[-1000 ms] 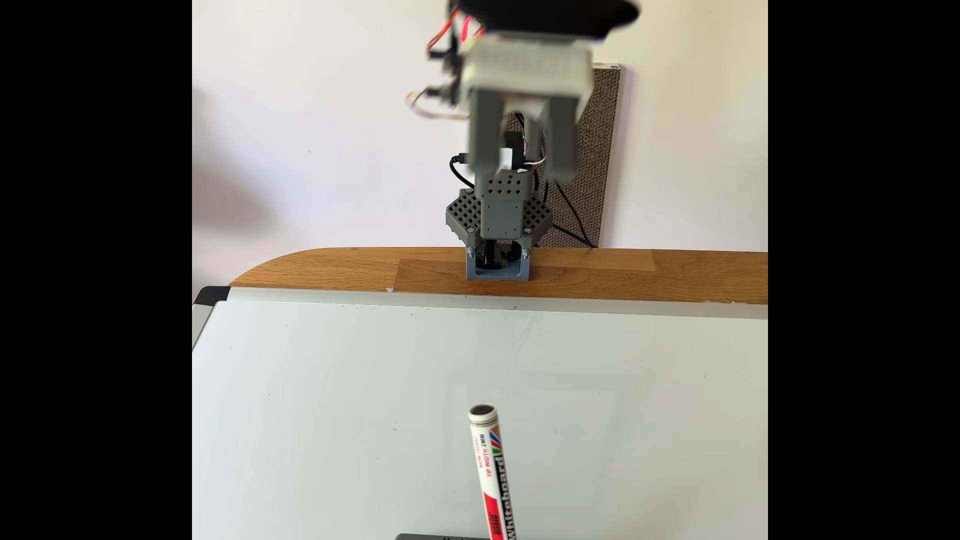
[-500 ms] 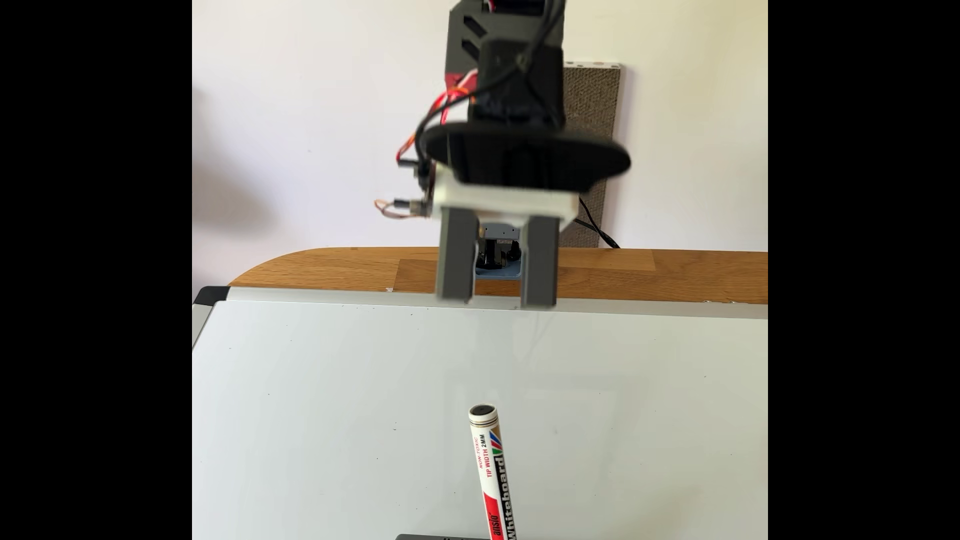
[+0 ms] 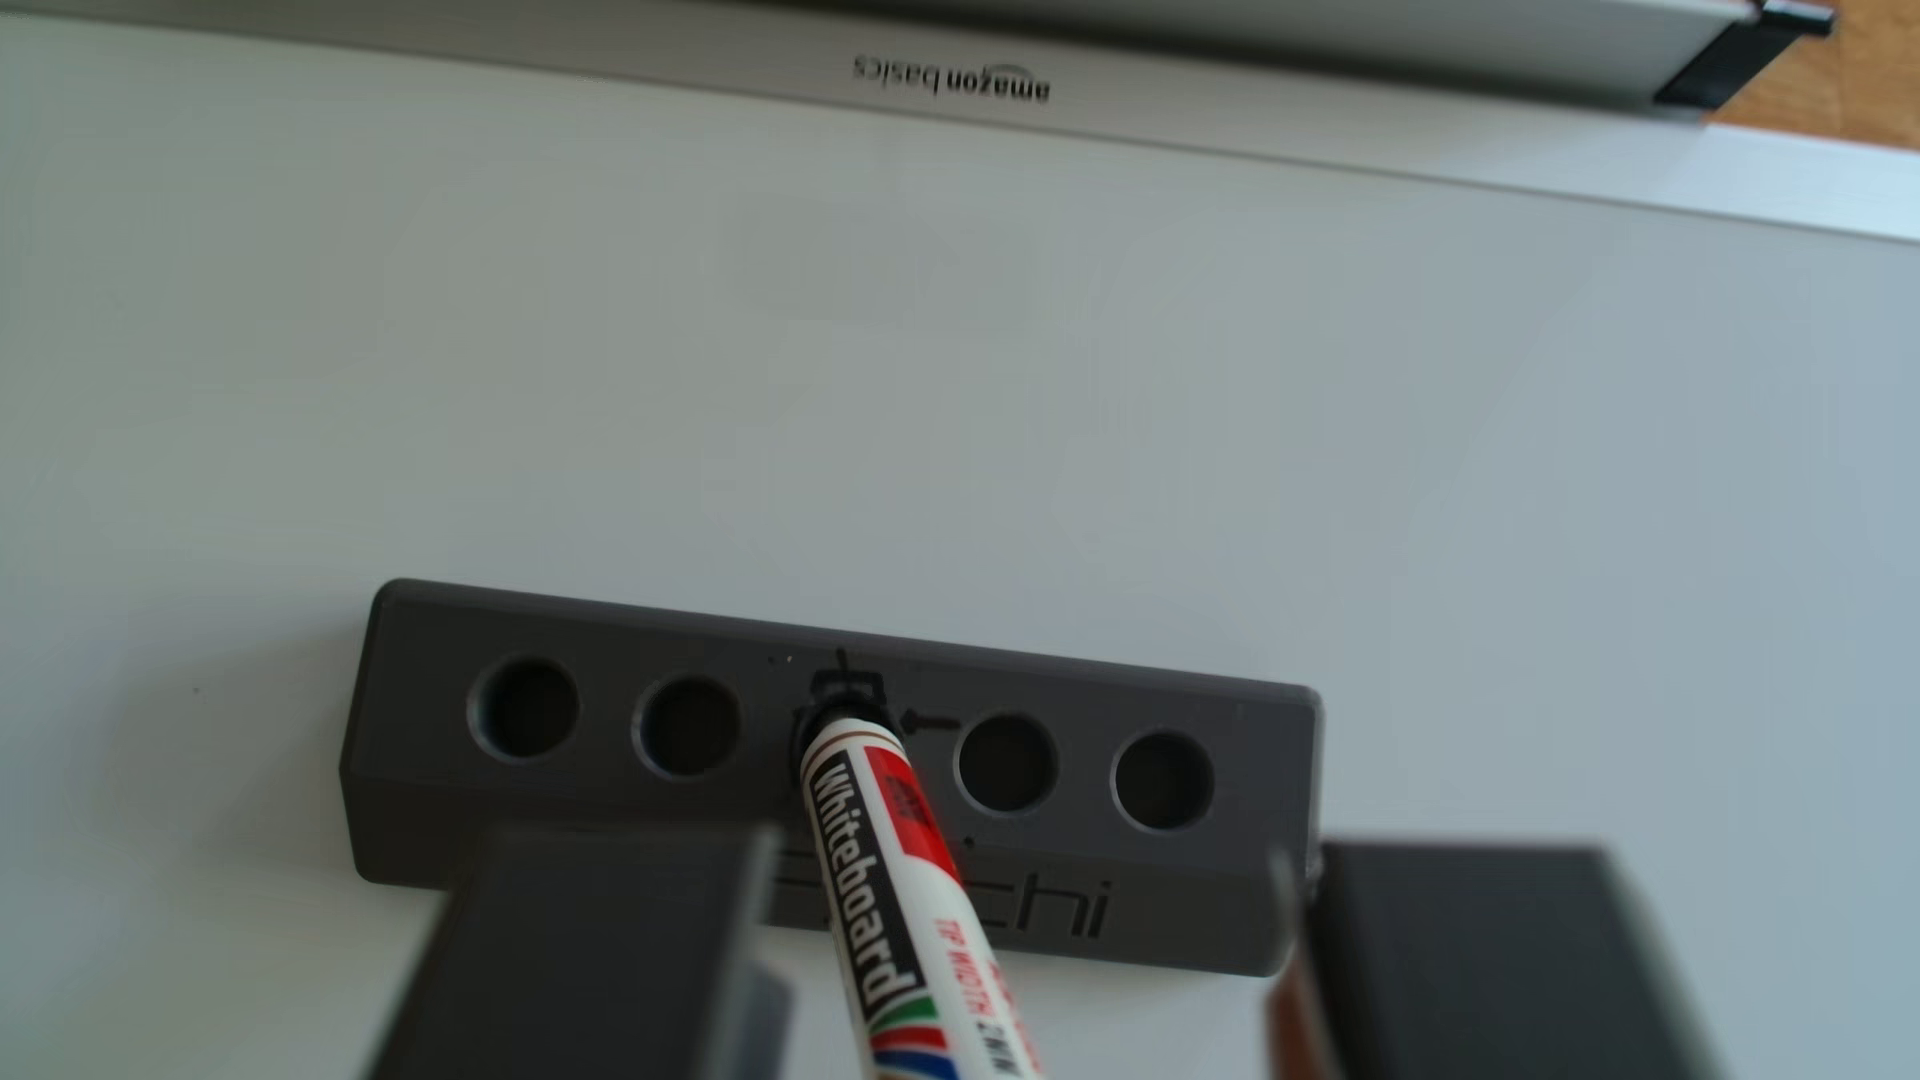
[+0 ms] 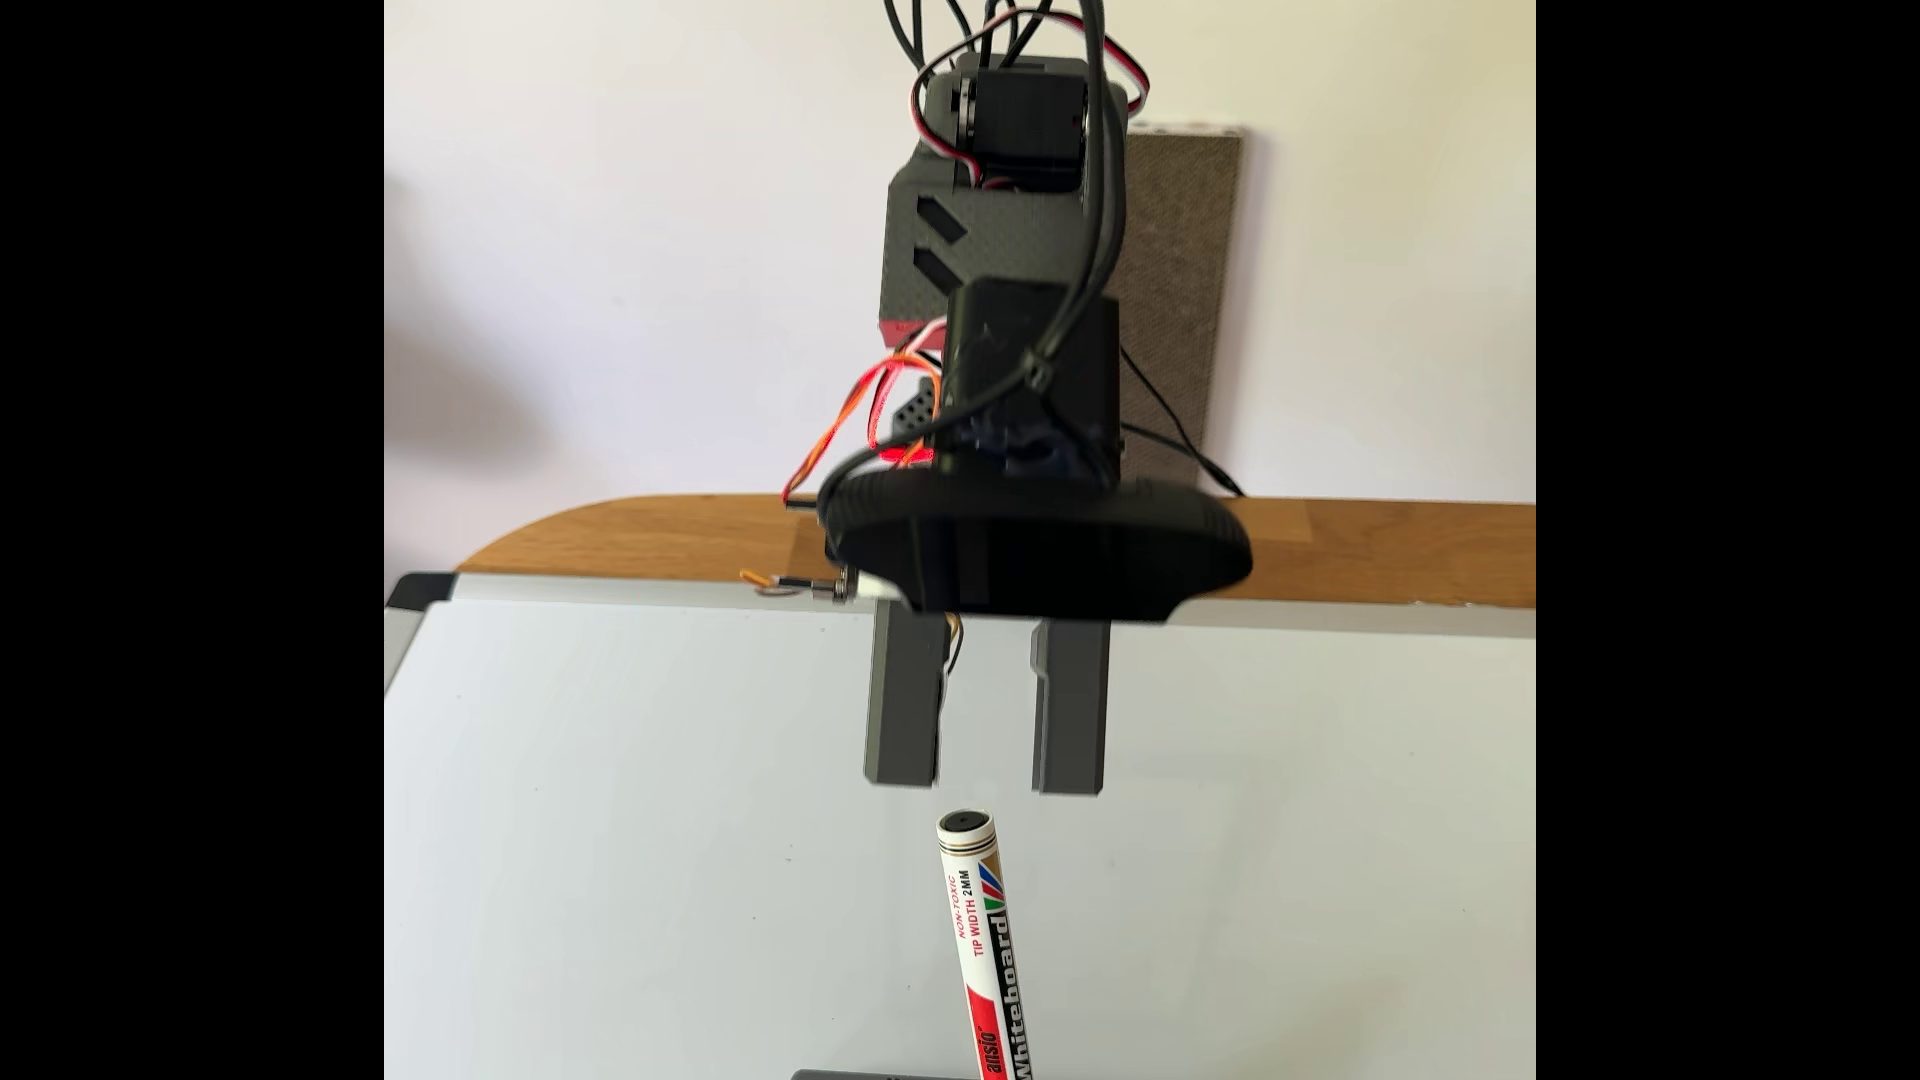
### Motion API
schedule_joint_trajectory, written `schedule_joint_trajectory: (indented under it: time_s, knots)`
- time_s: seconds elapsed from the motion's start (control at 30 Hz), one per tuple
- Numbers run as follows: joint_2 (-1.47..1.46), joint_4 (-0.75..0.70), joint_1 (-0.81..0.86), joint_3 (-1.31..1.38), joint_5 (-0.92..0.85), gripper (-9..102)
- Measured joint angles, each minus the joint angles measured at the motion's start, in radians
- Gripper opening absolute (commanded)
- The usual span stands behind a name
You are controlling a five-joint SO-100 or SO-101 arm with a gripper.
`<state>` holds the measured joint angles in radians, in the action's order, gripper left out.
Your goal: Draw a face
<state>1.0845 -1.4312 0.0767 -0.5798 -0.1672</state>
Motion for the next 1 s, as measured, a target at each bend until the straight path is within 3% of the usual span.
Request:
schedule_joint_trajectory:
  time_s: [1.0]
  knots:
    - [-0.106, -0.081, -0.002, 0.0, -0.002, 99]
